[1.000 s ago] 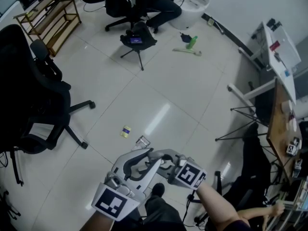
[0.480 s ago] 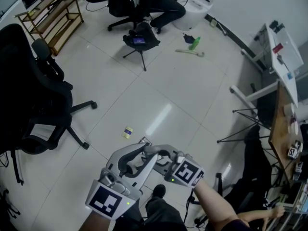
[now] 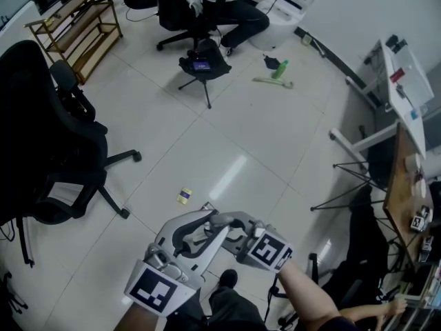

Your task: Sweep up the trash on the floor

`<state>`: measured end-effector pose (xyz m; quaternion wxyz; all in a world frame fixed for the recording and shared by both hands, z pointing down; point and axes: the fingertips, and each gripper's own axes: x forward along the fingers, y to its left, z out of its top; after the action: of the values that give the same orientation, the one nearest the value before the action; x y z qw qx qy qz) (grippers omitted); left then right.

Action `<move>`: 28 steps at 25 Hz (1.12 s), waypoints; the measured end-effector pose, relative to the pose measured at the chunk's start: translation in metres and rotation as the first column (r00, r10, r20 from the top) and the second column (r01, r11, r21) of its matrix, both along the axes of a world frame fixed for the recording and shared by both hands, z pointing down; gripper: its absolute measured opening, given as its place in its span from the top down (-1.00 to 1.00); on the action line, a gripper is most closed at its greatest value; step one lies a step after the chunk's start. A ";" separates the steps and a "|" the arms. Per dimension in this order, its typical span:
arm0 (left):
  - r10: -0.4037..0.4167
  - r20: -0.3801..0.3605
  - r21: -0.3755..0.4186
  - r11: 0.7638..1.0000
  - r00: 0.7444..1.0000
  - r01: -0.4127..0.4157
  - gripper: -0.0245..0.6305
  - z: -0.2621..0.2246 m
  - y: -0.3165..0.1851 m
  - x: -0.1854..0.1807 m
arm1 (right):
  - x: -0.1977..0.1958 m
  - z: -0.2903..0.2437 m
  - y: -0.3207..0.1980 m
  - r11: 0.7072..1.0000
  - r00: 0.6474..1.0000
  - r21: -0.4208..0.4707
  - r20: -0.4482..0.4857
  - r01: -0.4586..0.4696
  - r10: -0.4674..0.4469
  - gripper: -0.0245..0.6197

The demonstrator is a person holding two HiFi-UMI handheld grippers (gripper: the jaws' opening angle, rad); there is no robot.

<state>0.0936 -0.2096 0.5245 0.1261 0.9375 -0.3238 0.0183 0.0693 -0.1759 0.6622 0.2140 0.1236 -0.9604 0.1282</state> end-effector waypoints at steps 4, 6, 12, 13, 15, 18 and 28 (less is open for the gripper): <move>0.044 0.015 -0.034 0.998 0.999 -0.044 0.62 -0.001 0.017 0.007 | 0.006 -0.003 0.015 1.000 1.000 -0.011 -0.030 0.003 -0.003 0.60; 0.036 0.019 -0.037 0.999 0.999 -0.036 0.62 -0.007 0.026 0.011 | 0.010 -0.009 0.023 1.000 0.999 -0.015 -0.040 -0.011 0.010 0.60; 0.028 0.050 -0.013 1.000 0.998 -0.027 0.62 -0.042 0.058 0.034 | 0.024 -0.041 0.048 0.996 0.995 -0.005 -0.045 -0.089 0.089 0.60; 0.035 0.048 0.003 0.999 0.998 -0.035 0.62 -0.054 0.062 0.039 | 0.026 -0.051 0.050 0.995 0.994 0.000 -0.039 -0.101 0.101 0.60; 0.046 0.043 0.047 0.998 0.998 -0.048 0.62 -0.081 0.068 0.046 | 0.028 -0.075 0.053 0.993 0.993 0.013 -0.018 -0.119 0.120 0.60; 0.037 0.044 0.101 0.994 0.998 -0.041 0.62 -0.120 0.076 0.049 | 0.027 -0.117 0.060 0.992 0.993 0.044 0.029 -0.117 0.116 0.60; -0.017 0.034 0.212 0.977 0.999 0.010 0.63 -0.219 0.082 0.021 | 0.005 -0.214 0.056 0.986 0.998 0.164 0.058 -0.008 -0.002 0.60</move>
<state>0.1148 -0.1280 0.3054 0.0199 0.9429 -0.3324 -0.0002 0.0739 -0.1200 0.4483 0.1749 0.1385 -0.9734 0.0526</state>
